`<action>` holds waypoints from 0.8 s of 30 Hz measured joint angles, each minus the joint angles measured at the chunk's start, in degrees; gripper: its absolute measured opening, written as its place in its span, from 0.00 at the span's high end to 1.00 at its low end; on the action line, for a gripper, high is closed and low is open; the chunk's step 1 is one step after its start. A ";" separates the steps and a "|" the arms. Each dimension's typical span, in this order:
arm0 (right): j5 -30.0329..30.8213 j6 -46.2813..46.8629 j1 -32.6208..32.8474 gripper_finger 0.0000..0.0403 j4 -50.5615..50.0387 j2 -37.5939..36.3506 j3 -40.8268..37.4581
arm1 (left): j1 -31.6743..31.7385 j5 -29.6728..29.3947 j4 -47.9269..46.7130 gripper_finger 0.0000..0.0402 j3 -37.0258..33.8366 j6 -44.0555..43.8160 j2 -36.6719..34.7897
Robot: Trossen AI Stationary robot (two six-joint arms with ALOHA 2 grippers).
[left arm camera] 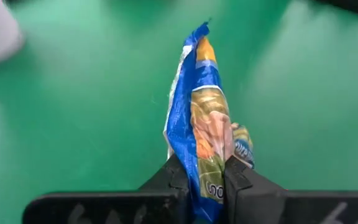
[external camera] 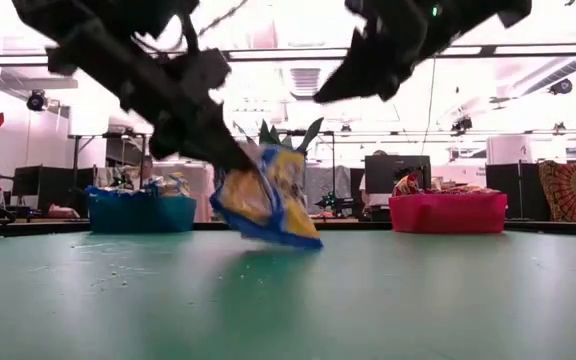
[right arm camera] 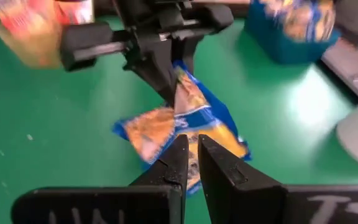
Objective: Sort Maruchan noodles
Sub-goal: Put the blue noodle pack into the blue bin
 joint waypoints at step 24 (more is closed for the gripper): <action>3.02 -4.27 -2.72 0.93 -0.91 -5.91 -0.72 | 21.53 -29.62 -30.09 0.98 0.09 9.54 -39.70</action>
